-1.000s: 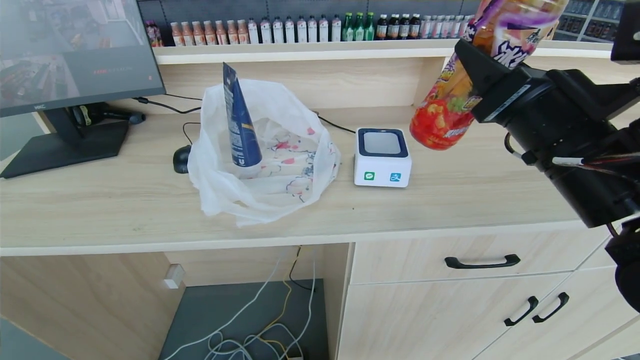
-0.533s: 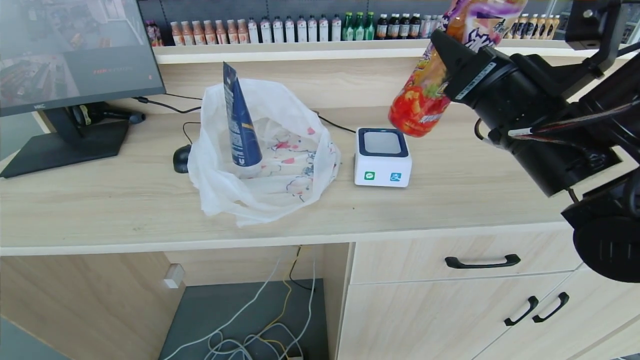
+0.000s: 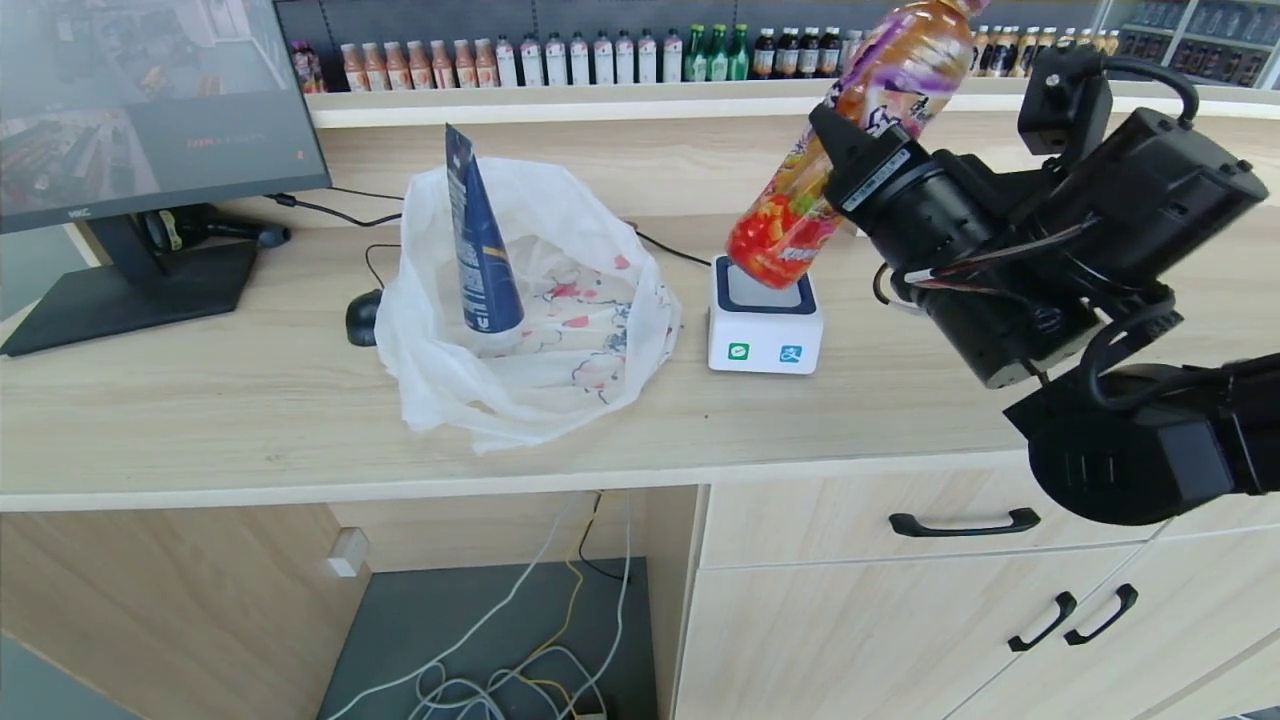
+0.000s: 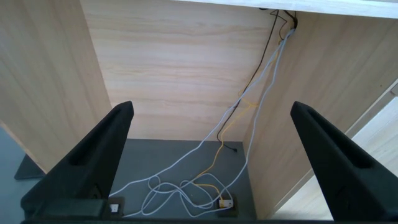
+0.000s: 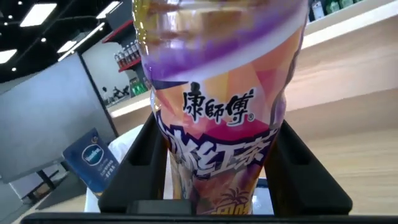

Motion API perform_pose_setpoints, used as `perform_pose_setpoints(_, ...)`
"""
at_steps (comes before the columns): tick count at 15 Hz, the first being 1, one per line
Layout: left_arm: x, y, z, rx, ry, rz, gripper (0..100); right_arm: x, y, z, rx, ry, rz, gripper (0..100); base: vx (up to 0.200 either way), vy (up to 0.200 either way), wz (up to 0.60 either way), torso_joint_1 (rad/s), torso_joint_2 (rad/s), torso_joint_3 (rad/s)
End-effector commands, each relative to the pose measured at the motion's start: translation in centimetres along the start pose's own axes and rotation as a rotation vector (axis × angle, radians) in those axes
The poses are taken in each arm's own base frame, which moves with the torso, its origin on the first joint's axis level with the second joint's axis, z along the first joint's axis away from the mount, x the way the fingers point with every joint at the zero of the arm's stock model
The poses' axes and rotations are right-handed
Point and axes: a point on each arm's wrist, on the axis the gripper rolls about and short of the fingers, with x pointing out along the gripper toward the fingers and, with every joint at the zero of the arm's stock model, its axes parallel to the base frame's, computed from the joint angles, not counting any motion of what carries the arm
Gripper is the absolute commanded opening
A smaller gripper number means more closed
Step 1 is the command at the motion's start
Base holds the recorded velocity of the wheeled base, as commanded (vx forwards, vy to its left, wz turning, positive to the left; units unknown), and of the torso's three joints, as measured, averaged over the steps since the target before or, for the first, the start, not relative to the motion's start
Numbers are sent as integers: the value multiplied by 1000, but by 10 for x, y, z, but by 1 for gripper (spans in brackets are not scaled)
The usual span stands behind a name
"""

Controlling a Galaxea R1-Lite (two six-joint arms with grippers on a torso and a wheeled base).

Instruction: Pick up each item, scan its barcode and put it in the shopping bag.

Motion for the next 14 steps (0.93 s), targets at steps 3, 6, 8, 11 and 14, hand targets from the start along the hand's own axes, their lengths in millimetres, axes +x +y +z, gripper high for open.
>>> perform_pose_setpoints(3, 0, 0, 0, 0, 0, -1, 100, 18, 7, -3, 220, -6, -137, 0, 0, 0, 0, 0, 0, 0)
perform_pose_setpoints(6, 0, 0, 0, 0, 0, 1, 100, 19, 6, -5, 336, 3, -175, 0, 0, 0, 0, 0, 0, 0)
perform_pose_setpoints(8, 0, 0, 0, -1, 1, 1, 100, 18, 9, -6, 462, 4, -171, 0, 0, 0, 0, 0, 0, 0)
perform_pose_setpoints(11, 0, 0, 0, 0, 0, 1, 100, 19, 5, -10, 574, 15, -197, 0, 0, 0, 0, 0, 0, 0)
perform_pose_setpoints(14, 0, 0, 0, -1, 0, 1, 100, 20, 0, -20, 656, 24, -218, 0, 0, 0, 0, 0, 0, 0)
